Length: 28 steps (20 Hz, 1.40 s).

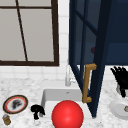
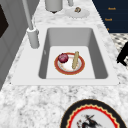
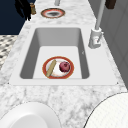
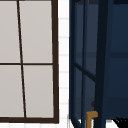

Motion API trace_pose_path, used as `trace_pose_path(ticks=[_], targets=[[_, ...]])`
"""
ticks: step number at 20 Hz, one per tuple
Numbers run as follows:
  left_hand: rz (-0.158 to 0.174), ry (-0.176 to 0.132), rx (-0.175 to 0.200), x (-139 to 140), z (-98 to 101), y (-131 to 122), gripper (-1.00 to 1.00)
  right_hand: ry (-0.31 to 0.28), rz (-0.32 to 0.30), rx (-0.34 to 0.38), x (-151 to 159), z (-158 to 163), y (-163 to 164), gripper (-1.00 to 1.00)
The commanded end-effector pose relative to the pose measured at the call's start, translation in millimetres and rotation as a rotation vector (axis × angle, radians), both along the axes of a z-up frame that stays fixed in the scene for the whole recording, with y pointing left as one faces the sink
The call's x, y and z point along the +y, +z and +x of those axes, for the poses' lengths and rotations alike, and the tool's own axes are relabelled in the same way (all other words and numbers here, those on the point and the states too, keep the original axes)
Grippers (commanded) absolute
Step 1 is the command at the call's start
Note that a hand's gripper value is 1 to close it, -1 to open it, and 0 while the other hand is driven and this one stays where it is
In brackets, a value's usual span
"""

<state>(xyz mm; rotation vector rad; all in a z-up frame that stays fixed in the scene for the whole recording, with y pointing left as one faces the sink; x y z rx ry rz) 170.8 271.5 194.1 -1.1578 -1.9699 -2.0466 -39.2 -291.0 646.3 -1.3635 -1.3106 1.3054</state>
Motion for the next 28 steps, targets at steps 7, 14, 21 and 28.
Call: trace_pose_path(ticks=[7, 14, 21, 28], targets=[[0.0, 0.0, 0.0, 0, 0.0, 0, 0.0, -0.001, 0.009, 0.077, -2, 40, 53, -1.0], [0.0, 0.0, 0.0, 0, 0.0, 0, 0.0, -0.008, 0.011, 0.127, -3, 83, 88, -1.0], [0.0, 0.0, 0.0, 0, 0.0, 0, 0.0, -0.016, 0.008, 0.204, 0, 126, 120, -1.0], [0.0, 0.0, 0.0, 0, 0.0, 0, 0.0, -0.023, 0.006, 0.242, 4, 178, 136, -1.0]])
